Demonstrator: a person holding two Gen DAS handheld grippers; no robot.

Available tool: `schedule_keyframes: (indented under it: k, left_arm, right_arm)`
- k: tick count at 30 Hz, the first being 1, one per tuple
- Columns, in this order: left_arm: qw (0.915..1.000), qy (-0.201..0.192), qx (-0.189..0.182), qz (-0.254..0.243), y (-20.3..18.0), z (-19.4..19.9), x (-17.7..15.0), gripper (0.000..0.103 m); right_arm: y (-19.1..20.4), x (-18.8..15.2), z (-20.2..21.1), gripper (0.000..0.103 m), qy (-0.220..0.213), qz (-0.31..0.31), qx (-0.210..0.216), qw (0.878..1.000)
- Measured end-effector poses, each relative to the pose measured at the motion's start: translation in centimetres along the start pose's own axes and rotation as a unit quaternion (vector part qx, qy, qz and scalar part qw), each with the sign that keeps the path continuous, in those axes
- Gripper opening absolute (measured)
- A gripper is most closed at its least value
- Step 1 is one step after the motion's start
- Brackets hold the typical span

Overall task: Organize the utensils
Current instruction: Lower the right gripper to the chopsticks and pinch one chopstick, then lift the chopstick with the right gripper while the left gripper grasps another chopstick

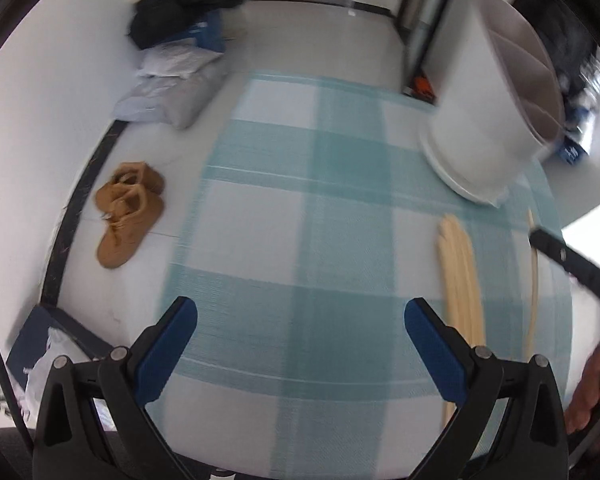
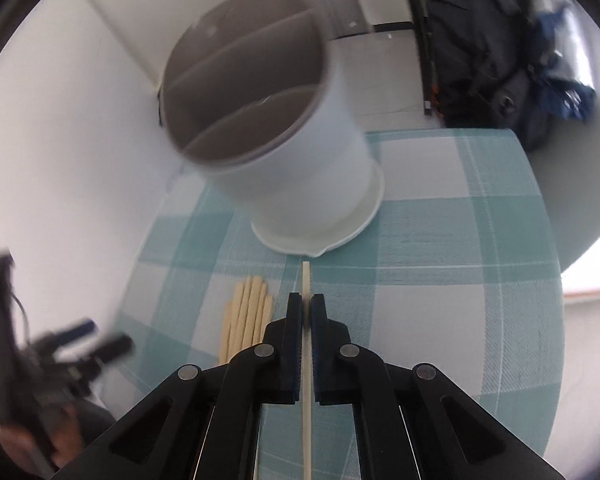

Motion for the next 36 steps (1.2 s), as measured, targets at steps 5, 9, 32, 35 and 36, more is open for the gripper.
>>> schedule_keyframes:
  k: [5, 9, 32, 35, 36]
  left_arm:
    - [0.9991, 0.035, 0.01, -0.021, -1.6, -1.1, -0.5, 0.101]
    - [0.9978, 0.052, 0.014, -0.039, -2.6, -1.9, -0.9, 0.101]
    - [0.9964, 0.031, 0.04, -0.068, -4.3, -2.3, -1.3, 0.101]
    - [0.9962, 0.047, 0.04, -0.062, -4.4, -3.0, -1.8, 0.101]
    - [0.9961, 0.047, 0.043, -0.06, -4.3, -3.0, -1.5, 0.101]
  right_arm:
    - [-3.0, -0.3, 3.0, 0.003, -0.036, -0.079, 0.056, 0.995]
    - [-5.8, 0.1, 5.8, 0.003, -0.068, -0.11, 0.082, 0.988]
    - [-7.2, 0.9, 7.6, 0.003, -0.101, -0.095, 0.077, 0.987]
    - [-7.3, 1.0, 7.6, 0.003, -0.102, -0.096, 0.077, 0.987]
    - [-7.4, 1.0, 7.6, 0.003, -0.102, -0.096, 0.077, 0.987]
Point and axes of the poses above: each gripper's, at about its wrist camera, not at the fingertips, and z roughly against the way its jaws point, y to its left, x to its top, the point moved 1 cm from there along -z, roughly the way its jaws point, and after that the axes turned 7 degrees about -x, right-handed, at the moved point
